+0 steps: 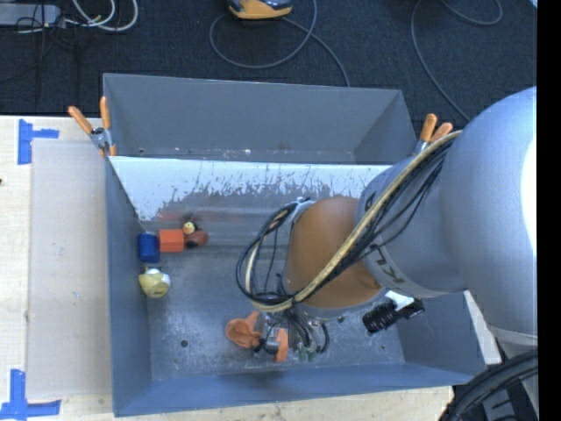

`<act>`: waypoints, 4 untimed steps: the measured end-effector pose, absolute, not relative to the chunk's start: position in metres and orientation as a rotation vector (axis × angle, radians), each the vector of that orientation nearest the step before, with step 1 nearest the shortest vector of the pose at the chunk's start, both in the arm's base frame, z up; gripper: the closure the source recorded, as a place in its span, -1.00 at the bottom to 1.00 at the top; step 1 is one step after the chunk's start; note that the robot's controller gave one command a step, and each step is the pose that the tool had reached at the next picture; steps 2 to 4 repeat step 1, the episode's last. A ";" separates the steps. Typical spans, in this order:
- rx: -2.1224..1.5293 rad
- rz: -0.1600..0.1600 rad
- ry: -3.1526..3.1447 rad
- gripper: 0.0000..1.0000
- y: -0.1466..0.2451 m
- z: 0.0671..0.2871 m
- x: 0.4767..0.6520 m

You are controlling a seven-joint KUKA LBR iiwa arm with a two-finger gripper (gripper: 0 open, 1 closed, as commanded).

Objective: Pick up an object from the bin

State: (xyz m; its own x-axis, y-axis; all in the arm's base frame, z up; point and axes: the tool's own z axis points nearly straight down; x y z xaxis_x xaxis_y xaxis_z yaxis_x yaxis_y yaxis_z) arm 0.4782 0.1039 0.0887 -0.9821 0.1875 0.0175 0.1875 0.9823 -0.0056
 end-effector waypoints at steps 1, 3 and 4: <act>-0.295 0.005 -3.112 1.00 0.104 0.100 0.479; -0.295 0.005 -3.112 1.00 0.104 0.100 0.479; -0.295 0.005 -3.112 1.00 0.104 0.100 0.479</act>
Offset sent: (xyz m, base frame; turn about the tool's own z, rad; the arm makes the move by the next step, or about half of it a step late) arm 0.0002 0.0000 0.0519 0.0000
